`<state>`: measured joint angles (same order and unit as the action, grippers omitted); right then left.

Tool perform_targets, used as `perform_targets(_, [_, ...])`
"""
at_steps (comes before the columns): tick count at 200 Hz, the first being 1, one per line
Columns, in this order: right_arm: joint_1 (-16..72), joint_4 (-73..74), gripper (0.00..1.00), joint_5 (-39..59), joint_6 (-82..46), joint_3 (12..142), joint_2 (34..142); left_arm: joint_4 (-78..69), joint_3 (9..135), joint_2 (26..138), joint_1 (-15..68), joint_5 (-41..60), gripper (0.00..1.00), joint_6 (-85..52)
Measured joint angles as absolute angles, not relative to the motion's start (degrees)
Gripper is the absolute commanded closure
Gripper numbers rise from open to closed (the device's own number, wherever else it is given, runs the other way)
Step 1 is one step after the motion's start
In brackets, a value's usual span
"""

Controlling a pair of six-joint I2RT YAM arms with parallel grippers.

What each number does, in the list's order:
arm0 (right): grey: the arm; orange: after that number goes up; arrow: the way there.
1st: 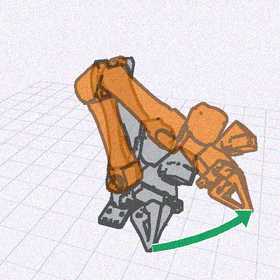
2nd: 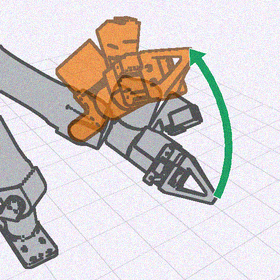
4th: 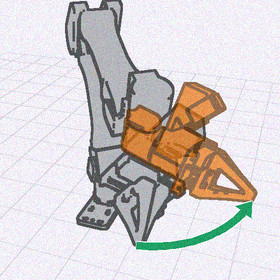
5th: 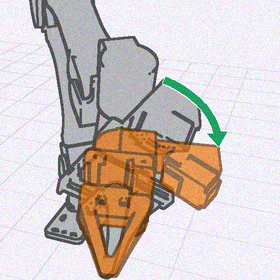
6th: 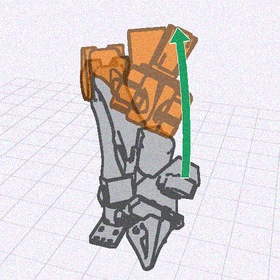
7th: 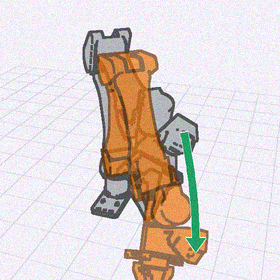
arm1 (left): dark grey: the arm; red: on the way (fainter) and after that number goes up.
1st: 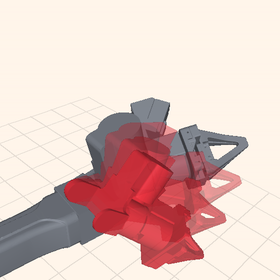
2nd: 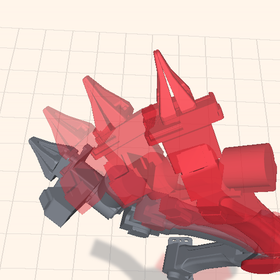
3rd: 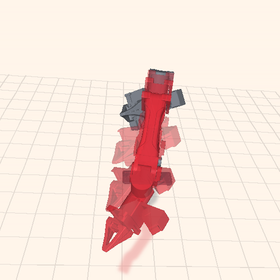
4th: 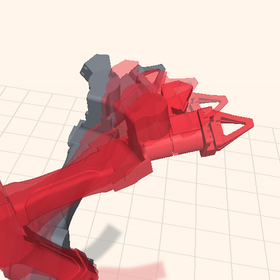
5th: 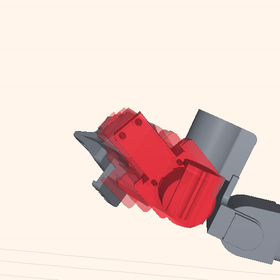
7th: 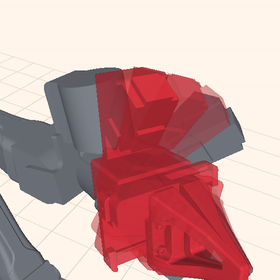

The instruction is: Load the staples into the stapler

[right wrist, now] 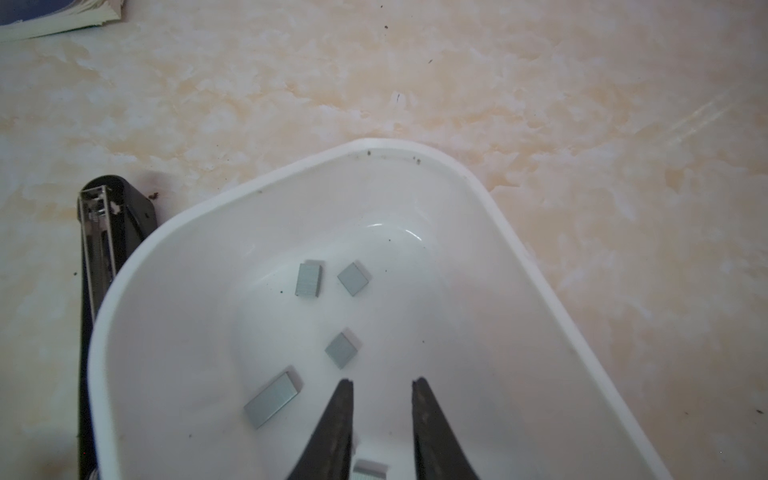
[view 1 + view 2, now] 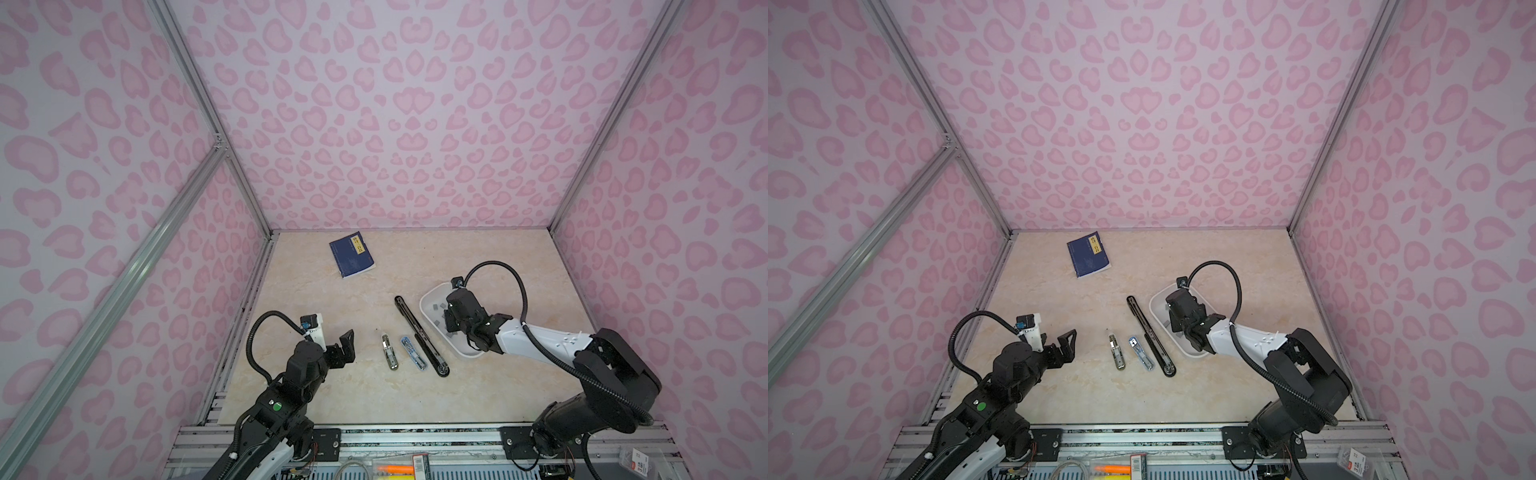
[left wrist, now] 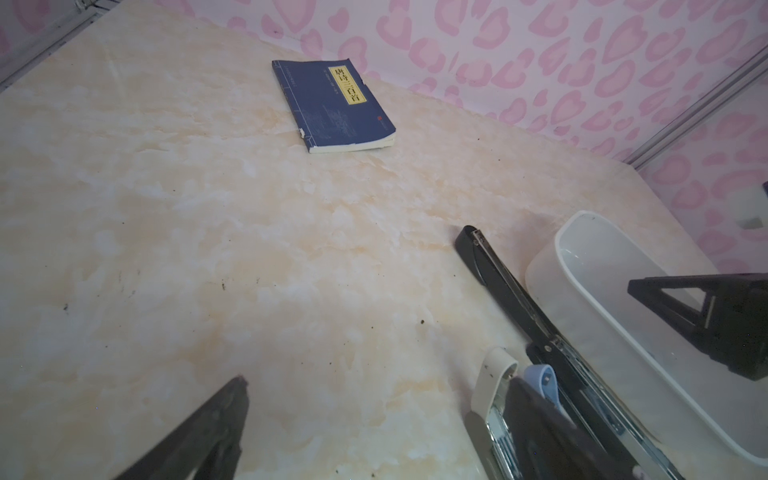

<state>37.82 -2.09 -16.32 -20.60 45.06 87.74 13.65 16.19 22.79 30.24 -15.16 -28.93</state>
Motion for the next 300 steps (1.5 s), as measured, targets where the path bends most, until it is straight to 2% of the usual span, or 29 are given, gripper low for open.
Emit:
perform_targets(21, [36.42,-3.46,0.66,-15.29,-20.86,45.50,87.00,13.65,16.69,24.56,30.22,-16.25,0.03,-28.91])
perform_targets(49, [34.26,-4.67,0.78,-12.99,-21.56,44.73,86.06,12.49,23.77,36.51,30.11,-18.39,0.03,-27.14])
perform_targets(67, [34.11,-6.90,0.82,-11.05,-23.09,44.53,86.06,11.44,30.26,46.17,30.11,-20.99,0.03,-26.24])
perform_targets(89, [36.18,-9.82,0.82,-7.44,-24.91,43.68,84.90,10.61,35.09,54.41,30.00,-23.00,0.03,-25.45])
perform_targets(112, [38.57,-13.96,0.83,-5.54,-25.85,42.19,81.91,9.72,36.53,58.11,29.69,-23.88,0.03,-24.27])
perform_targets(180, [40.27,-20.86,0.85,-2.83,-27.94,37.50,77.97,9.47,37.98,58.57,28.18,-24.43,0.03,-22.96])
perform_targets(223, [46.94,-19.84,0.86,-0.36,-29.19,38.68,78.61,9.39,36.18,57.19,28.08,-24.25,0.03,-22.92])
perform_targets(254, [48.01,-17.63,0.86,0.01,-30.65,38.79,80.05,9.39,35.05,55.88,28.08,-23.83,0.03,-22.98])
perform_targets(300, [45.15,-19.20,0.76,-4.99,-30.11,42.70,79.22,9.43,33.82,53.08,28.08,-23.57,0.03,-22.96])
